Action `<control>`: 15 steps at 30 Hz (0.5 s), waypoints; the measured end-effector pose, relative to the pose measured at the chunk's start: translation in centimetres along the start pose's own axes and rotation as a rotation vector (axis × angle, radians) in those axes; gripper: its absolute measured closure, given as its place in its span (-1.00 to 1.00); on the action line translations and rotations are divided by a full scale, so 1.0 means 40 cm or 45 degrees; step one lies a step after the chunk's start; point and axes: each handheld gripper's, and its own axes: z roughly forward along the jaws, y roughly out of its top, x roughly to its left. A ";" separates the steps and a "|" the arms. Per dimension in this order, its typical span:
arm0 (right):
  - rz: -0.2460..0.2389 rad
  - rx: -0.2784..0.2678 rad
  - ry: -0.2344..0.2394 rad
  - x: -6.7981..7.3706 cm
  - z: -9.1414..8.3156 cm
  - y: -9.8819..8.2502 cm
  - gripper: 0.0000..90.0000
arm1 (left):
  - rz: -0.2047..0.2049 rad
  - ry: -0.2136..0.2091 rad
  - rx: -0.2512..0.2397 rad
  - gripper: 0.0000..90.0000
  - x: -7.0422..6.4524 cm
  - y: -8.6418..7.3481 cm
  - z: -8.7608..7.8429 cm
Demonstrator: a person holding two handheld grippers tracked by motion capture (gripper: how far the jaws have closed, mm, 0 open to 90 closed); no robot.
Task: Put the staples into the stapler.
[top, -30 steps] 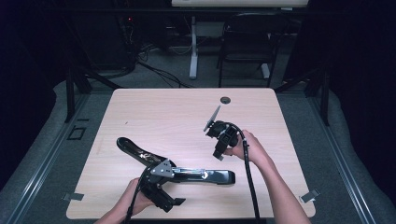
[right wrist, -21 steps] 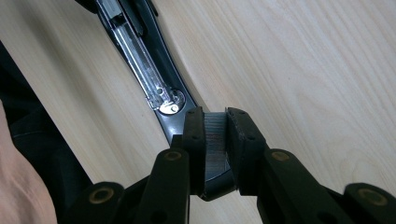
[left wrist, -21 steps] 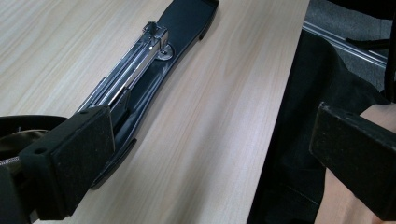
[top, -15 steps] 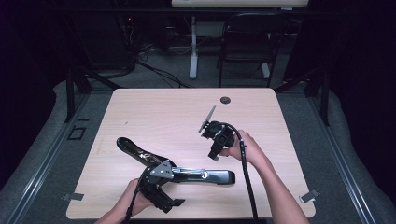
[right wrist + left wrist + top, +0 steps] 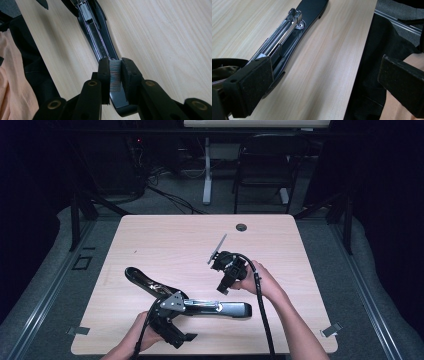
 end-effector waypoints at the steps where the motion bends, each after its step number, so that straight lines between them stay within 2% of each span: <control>1: -0.007 -0.008 -0.003 0.002 0.001 0.002 0.74 | 0.002 -0.003 0.001 -1.00 0.000 0.000 0.000; 3: -0.035 -0.006 -0.005 0.006 0.007 0.007 0.74 | 0.002 -0.003 0.003 -1.00 0.000 0.000 0.001; 4: -0.041 -0.001 -0.009 0.009 0.011 0.010 0.74 | 0.004 0.014 0.017 -1.00 -0.001 0.001 0.000; 8: -0.104 0.020 -0.009 0.018 0.037 0.020 0.74 | 0.000 0.010 0.019 -1.00 -0.001 0.000 0.002; 15: -0.221 0.024 0.023 0.029 0.079 0.028 0.74 | -0.011 0.004 0.022 -1.00 0.002 -0.002 0.003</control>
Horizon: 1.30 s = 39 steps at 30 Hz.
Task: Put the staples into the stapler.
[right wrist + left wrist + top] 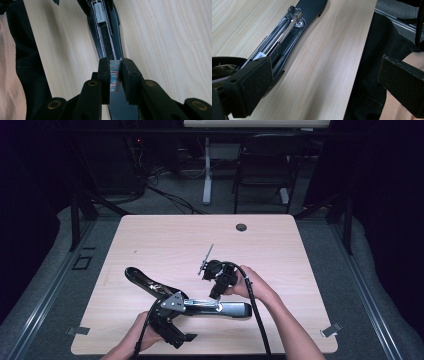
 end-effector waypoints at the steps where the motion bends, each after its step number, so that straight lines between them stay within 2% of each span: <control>1: -0.006 -0.008 0.005 0.001 0.004 0.000 0.74 | 0.000 0.000 0.001 -1.00 0.000 0.000 0.000; 7: -0.046 0.026 0.010 0.000 0.028 0.003 0.74 | 0.003 -0.011 -0.004 -1.00 0.002 -0.001 0.003; 9: -0.065 0.028 0.001 0.001 0.033 0.004 0.74 | 0.004 0.001 0.005 -1.00 0.002 0.000 0.001; 24: -0.155 0.047 0.015 -0.001 0.069 0.019 0.74 | -0.003 -0.004 0.001 -1.00 0.004 0.000 0.003; 39: -0.181 0.060 0.018 -0.002 0.087 0.016 0.74 | 0.001 -0.002 0.015 -1.00 0.005 0.000 0.004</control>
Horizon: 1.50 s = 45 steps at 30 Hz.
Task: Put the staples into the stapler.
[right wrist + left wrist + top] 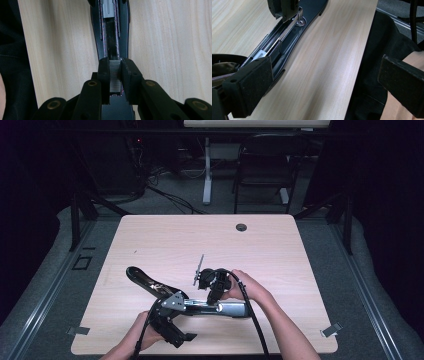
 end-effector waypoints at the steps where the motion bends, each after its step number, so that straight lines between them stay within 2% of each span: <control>1: -0.002 -0.001 0.000 0.000 0.000 0.000 0.74 | 0.001 0.000 0.001 -1.00 0.000 0.000 0.000; 10: -0.033 0.017 -0.020 0.007 0.002 0.007 0.74 | 0.006 0.001 0.006 -1.00 0.000 0.000 0.000; 22: -0.089 0.074 -0.052 0.018 0.007 0.020 0.74 | 0.006 -0.003 0.005 -1.00 -0.001 0.000 0.002; 32: -0.112 0.075 -0.045 0.017 0.015 0.020 0.73 | 0.012 -0.005 0.011 -1.00 -0.001 -0.001 0.003; 45: -0.107 0.079 -0.031 0.014 0.015 0.019 0.72 | 0.014 -0.005 0.015 -1.00 -0.002 0.000 0.004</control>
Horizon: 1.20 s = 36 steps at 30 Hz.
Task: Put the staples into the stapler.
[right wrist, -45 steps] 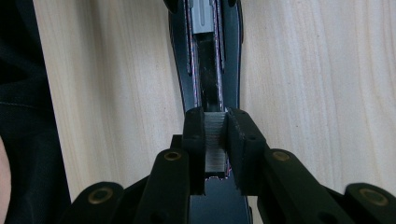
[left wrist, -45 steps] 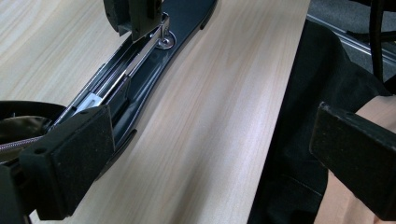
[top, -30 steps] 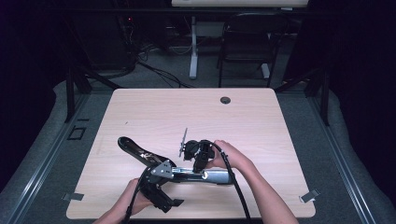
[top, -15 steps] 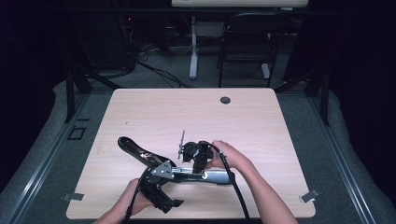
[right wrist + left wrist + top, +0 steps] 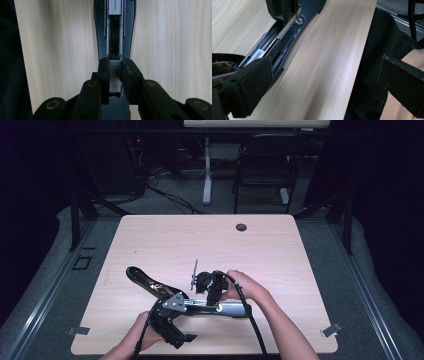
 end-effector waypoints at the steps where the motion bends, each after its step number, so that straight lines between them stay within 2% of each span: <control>1: 0.000 0.000 0.001 0.000 0.000 0.000 0.72 | 0.000 -0.001 0.000 -1.00 0.000 0.000 0.000; 36: 0.020 -0.033 0.016 -0.010 0.001 -0.008 0.58 | -0.003 -0.002 0.004 -1.00 -0.001 0.000 0.001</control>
